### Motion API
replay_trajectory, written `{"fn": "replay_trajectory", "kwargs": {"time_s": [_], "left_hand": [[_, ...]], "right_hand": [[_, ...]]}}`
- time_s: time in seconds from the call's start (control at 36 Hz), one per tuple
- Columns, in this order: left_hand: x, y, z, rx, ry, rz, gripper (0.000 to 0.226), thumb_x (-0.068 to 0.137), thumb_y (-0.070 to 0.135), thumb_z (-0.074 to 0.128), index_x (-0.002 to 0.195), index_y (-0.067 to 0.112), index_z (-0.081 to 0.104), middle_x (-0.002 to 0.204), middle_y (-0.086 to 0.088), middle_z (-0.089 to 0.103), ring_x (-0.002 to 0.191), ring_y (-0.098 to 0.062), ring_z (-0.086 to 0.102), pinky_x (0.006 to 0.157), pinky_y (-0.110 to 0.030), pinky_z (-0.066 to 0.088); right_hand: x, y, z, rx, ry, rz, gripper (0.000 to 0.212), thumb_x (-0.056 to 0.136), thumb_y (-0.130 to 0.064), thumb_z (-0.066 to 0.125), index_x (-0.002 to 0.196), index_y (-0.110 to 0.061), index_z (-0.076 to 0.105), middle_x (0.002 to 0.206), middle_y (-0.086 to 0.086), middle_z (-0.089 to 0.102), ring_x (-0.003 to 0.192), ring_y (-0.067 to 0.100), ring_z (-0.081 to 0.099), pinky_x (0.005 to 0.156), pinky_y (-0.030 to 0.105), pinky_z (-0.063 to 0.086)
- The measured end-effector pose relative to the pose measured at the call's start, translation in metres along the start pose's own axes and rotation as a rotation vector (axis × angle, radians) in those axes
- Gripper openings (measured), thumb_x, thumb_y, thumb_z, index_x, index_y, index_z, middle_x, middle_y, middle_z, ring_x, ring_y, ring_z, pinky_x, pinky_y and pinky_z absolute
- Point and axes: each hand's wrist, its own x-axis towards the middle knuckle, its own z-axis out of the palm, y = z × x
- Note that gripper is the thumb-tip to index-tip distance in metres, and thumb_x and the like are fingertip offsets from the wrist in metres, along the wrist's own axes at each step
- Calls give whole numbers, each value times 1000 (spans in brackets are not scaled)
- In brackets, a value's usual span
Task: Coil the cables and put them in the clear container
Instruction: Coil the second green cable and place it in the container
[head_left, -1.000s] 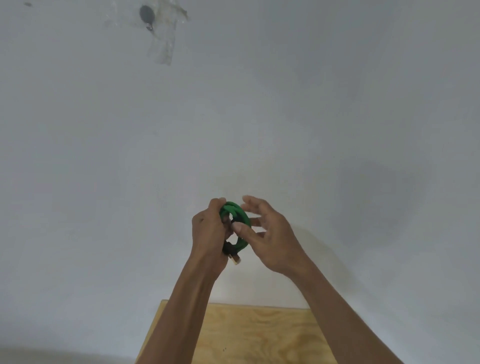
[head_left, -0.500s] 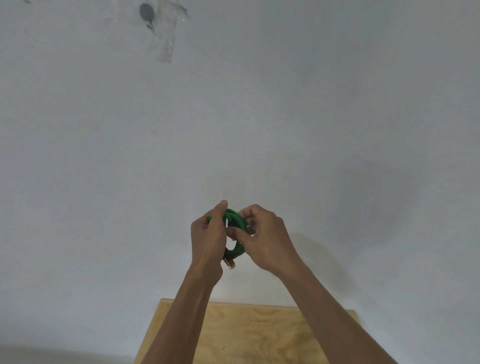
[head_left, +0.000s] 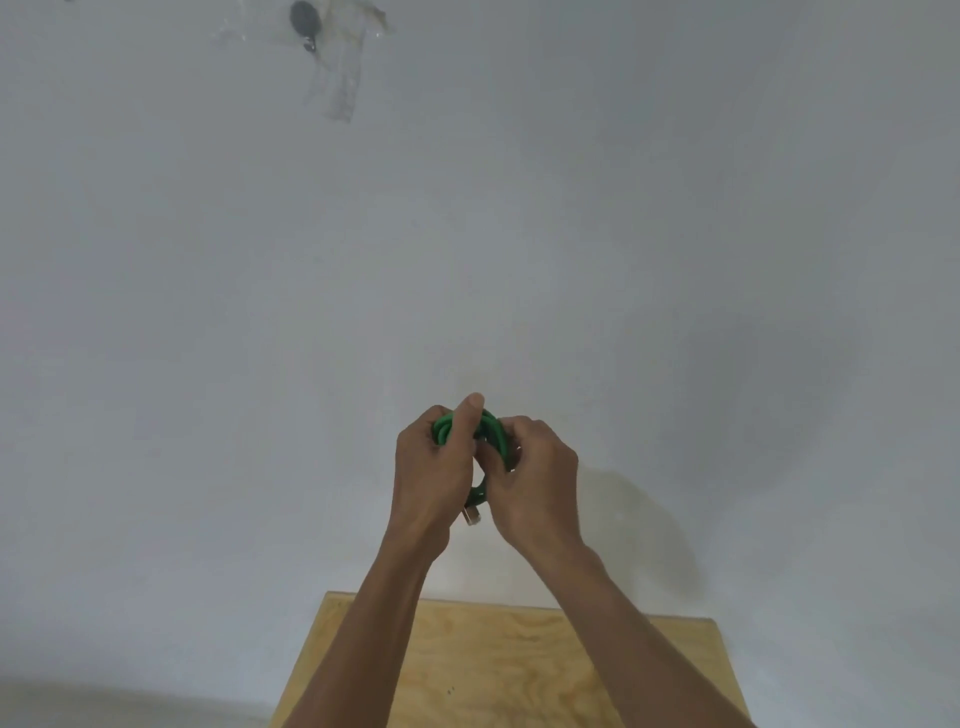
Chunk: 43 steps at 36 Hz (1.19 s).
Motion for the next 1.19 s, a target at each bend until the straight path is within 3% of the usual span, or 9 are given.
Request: {"fn": "replay_trajectory", "kwargs": {"time_s": [0.08,0.25,0.42,0.56,0.67,0.86,0.97,1.11,1.19], "left_hand": [[0,-5,-4,22,-16,12,49,95,47,60,78,1,56,47,10,45,42,-14,49,46,-46,56],[-4,-23,-10,70,-50,19,45,100,40,55,78,0,56,54,5,50,45,-8,49,42,-20,44],[-5,-36,-4,113,-40,61,36,100,33,57,82,1,58,68,-9,46,51,-10,46,42,-19,46],[-2,-38,-5,170,-16,101,35,99,36,58,81,6,58,66,-5,48,49,-10,49,41,-29,52],[-1,-43,-6,161,-35,58,33,98,41,58,81,12,60,67,-3,52,51,-16,55,44,-38,56],[-7,-57,-10,236,-27,-3,46,96,54,53,84,10,56,65,-4,53,55,-37,66,57,-51,57],[-12,-63,-12,269,-15,-26,50,100,57,40,86,11,57,67,0,58,47,-28,67,48,-34,55],[-13,-74,-17,255,-47,-67,55,99,58,38,85,7,54,68,0,59,44,-24,66,45,-24,48],[-15,-80,-17,243,-92,-78,56,101,56,36,87,6,58,69,-1,62,41,-14,61,44,-20,46]], "right_hand": [[1,2,-1,59,-24,50,8,91,-29,68,95,-22,69,91,-8,67,80,6,63,64,9,44],[1,14,-7,150,-116,75,10,89,-31,71,95,-23,72,84,-11,72,72,8,69,65,21,56],[-11,25,13,-52,39,-48,11,96,-19,59,100,-13,67,92,-3,64,80,8,55,68,2,37],[-9,28,17,-57,61,-75,15,96,-18,60,108,-14,67,97,-1,67,82,12,60,69,7,41],[-10,35,18,-4,83,-87,15,92,-19,66,106,-17,69,95,-2,70,80,13,65,71,27,53],[-20,45,29,-74,199,-130,6,89,-12,70,85,-9,71,67,-6,54,59,7,49,56,12,37],[-29,48,37,-79,203,-117,6,89,-13,70,86,-9,74,66,-2,58,57,13,54,53,27,46],[-38,51,39,-76,126,-61,22,90,-20,70,111,-14,74,84,3,71,72,17,65,66,30,53],[-41,57,40,-105,127,-26,21,89,-22,71,109,-17,75,82,3,72,72,18,66,66,33,54]]}}
